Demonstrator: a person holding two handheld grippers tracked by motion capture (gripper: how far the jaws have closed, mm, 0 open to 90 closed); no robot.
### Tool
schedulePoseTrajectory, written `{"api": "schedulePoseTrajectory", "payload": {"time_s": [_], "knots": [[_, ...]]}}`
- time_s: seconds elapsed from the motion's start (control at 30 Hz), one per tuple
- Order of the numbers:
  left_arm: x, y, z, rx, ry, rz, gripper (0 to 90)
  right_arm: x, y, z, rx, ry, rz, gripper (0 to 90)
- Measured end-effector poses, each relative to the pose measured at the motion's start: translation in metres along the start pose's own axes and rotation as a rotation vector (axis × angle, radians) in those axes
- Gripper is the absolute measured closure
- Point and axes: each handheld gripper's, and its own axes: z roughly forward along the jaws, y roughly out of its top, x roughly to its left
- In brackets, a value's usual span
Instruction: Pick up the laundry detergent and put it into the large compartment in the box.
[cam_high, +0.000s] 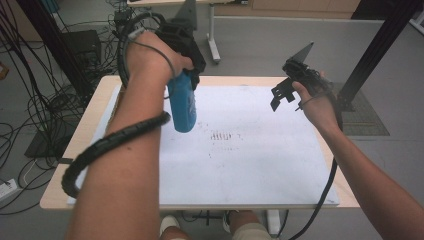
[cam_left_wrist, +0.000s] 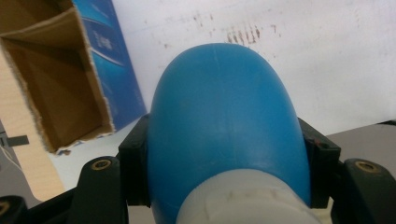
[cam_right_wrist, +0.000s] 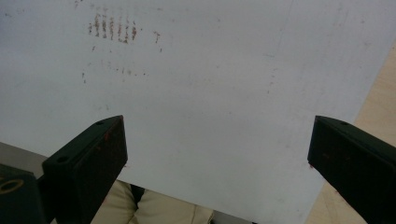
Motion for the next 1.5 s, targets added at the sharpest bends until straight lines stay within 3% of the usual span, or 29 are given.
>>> {"api": "schedulePoseTrajectory", "payload": {"time_s": [0.5, 0.77, 1.1, 1.5], "knots": [[0.066, 0.014, -0.042, -0.039, 0.027, -0.088, 37.1, -0.003, 0.011, -0.001, 0.018, -0.001, 0.022, 4.5], [0.099, 0.014, -0.055, -0.055, 0.046, -0.142, 37.1, -0.003, 0.016, -0.002, 0.022, -0.005, 0.028, 4.5], [0.133, 0.01, -0.058, -0.081, 0.056, -0.199, 37.1, -0.001, 0.02, 0.001, 0.029, -0.013, 0.027, 4.5], [0.15, 0.016, -0.04, -0.062, 0.066, -0.213, 37.1, -0.001, 0.019, -0.004, 0.023, -0.014, 0.035, 4.5]]}}
